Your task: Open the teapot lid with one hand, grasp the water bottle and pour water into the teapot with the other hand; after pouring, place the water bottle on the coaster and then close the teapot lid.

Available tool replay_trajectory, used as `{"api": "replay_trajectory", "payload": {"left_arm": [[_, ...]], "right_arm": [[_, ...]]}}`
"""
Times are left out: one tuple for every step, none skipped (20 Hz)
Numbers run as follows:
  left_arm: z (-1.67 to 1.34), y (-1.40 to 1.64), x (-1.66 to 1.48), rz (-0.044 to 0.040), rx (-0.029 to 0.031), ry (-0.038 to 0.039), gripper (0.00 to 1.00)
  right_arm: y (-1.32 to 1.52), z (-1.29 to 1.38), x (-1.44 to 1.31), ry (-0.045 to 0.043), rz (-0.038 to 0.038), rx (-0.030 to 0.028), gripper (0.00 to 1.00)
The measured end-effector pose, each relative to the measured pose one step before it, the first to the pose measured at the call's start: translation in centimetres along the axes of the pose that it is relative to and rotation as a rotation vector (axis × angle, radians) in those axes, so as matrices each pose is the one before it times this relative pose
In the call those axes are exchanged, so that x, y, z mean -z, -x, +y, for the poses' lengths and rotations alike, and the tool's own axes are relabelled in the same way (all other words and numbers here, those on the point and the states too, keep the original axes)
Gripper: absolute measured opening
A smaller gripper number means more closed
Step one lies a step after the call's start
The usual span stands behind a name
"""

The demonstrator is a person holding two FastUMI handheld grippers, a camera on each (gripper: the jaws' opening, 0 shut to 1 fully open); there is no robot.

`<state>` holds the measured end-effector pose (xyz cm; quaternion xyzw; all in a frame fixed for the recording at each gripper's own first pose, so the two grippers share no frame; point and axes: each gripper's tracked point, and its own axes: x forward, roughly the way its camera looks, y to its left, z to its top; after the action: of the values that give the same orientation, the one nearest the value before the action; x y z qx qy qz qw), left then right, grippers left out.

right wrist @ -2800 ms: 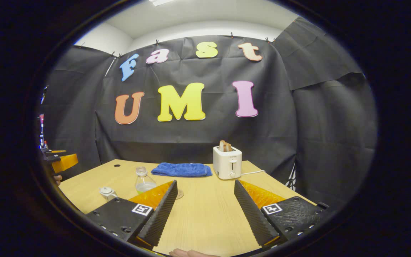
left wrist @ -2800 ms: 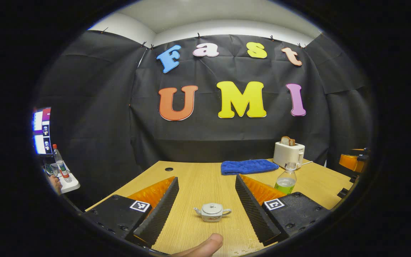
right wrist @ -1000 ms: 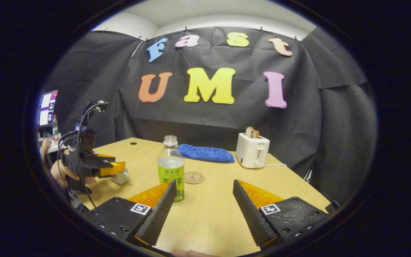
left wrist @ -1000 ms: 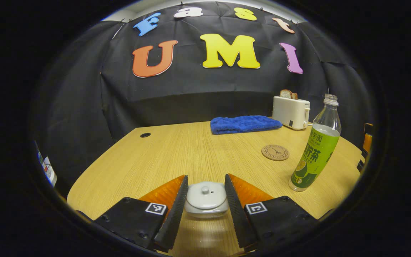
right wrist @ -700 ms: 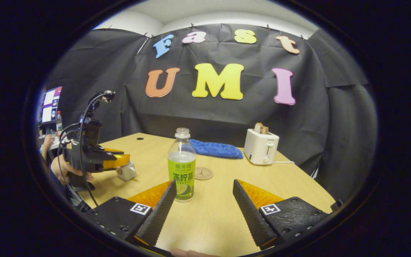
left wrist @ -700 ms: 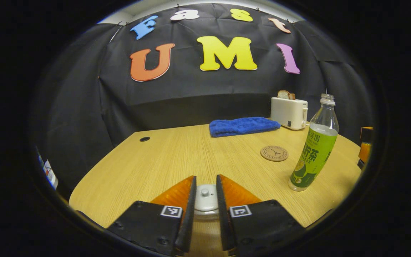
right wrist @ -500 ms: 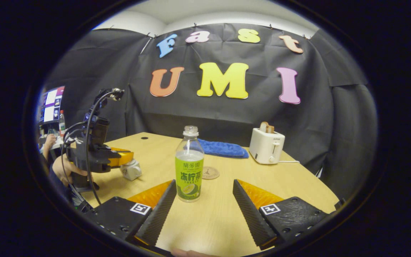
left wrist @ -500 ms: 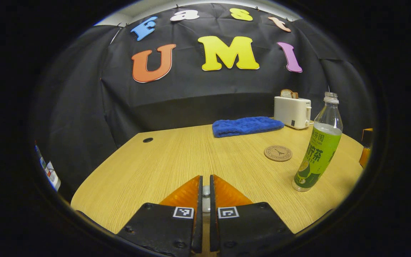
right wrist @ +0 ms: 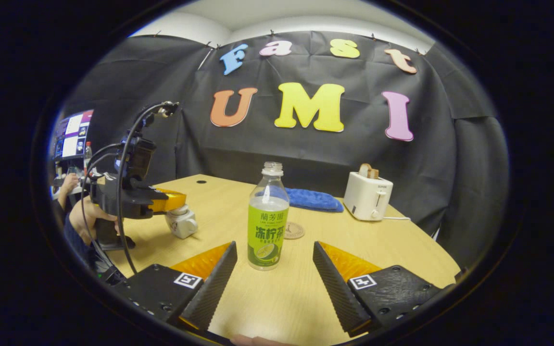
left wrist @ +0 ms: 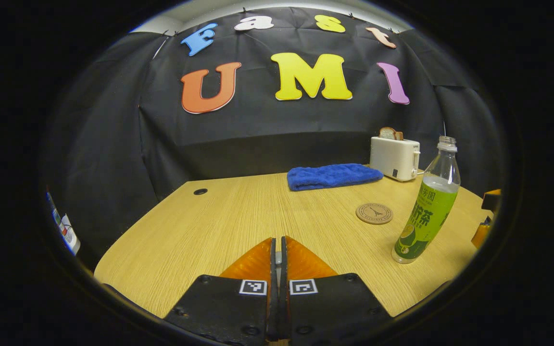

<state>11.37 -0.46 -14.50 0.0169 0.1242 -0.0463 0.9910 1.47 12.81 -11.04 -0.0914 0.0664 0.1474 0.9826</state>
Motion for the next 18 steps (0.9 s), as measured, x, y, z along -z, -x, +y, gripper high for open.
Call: {"api": "replay_trajectory", "payload": {"left_arm": [[-0.076,-0.074,-0.211,-0.00544,0.00189,0.0117,0.03],[-0.295,0.01,-0.174,-0.0054,0.0045,0.00901,0.03],[-0.239,0.242,-0.319,-0.00769,0.00407,0.00544,0.03],[-0.18,0.193,-0.439,-0.0135,0.00139,0.00234,0.03],[0.072,0.245,-0.499,-0.01447,-0.00481,0.00083,0.03],[0.195,0.329,-0.534,-0.00871,-0.00812,0.00226,0.03],[0.126,0.381,-0.414,-0.00683,-0.00215,0.00131,0.03],[0.101,0.477,-0.47,-0.00413,-0.00305,0.00114,0.03],[0.156,0.473,-0.297,-0.00122,-0.00412,-0.00403,0.03],[0.212,0.479,-0.451,-0.00644,-0.00851,-0.00294,0.03],[0.048,0.51,-0.611,-0.00987,-0.00287,-0.00041,0.03],[-0.128,0.529,-0.768,-0.01372,0.00568,0.00292,0.03],[-0.074,0.703,-0.767,-0.01573,0.00772,0.00835,0.03],[-0.212,0.736,-0.769,-0.0116,0.0104,0.01481,0.03],[-0.149,0.625,-0.427,-0.00728,0.0096,0.01722,0.03],[-0.128,0.741,-0.433,-0.00206,0.01281,0.00905,0.03],[0.054,0.359,-0.249,-0.00279,0.00809,0.00126,0.03],[0.197,0.457,-0.342,-0.00442,0.0025,-0.00528,0.03]], "right_arm": [[-0.266,0.076,0.189,-0.01205,0.00256,-0.00659,0.95],[-0.205,0.209,0.127,-0.01152,0.00332,-0.00783,0.99],[-0.326,0.088,0.17,-0.0101,0.00328,-0.00514,0.99],[-0.251,0.081,0.007,-0.00802,0.00143,-0.00223,0.99],[-0.382,0.033,-0.059,-0.00682,-0.0035,0.00113,0.95],[-0.355,0.217,-0.1,-0.00361,-0.00188,-0.00468,0.92],[-0.401,0.414,-0.007,-0.00075,-0.00244,-0.00845,0.93],[-0.373,0.352,-0.109,0.00204,-0.00388,-0.00341,0.98],[-0.495,0.113,-0.092,0.00095,-0.00249,0.00625,0.95],[-0.435,0.097,-0.195,-0.0013,-0.00446,0.00686,0.96],[-0.54,0.168,-0.058,-0.0027,-0.00564,0.01094,0.98],[-0.641,-0.013,-0.283,-0.00562,-0.00552,0.01383,0.95],[-0.673,0.087,-0.117,-0.01014,-0.00271,0.0109,0.98],[-0.689,0.093,-0.114,-0.00596,0.00159,0.00767,0.95],[-0.666,-0.073,0.076,-0.00638,0.00282,0.01265,0.98],[-0.601,-0.108,0.041,-0.01372,0.00982,0.01138,0.98],[-0.571,-0.02,0.215,-0.01883,0.01258,0.00254,0.98],[-0.508,-0.006,0.124,-0.02257,0.01302,0.00236,0.98]]}}
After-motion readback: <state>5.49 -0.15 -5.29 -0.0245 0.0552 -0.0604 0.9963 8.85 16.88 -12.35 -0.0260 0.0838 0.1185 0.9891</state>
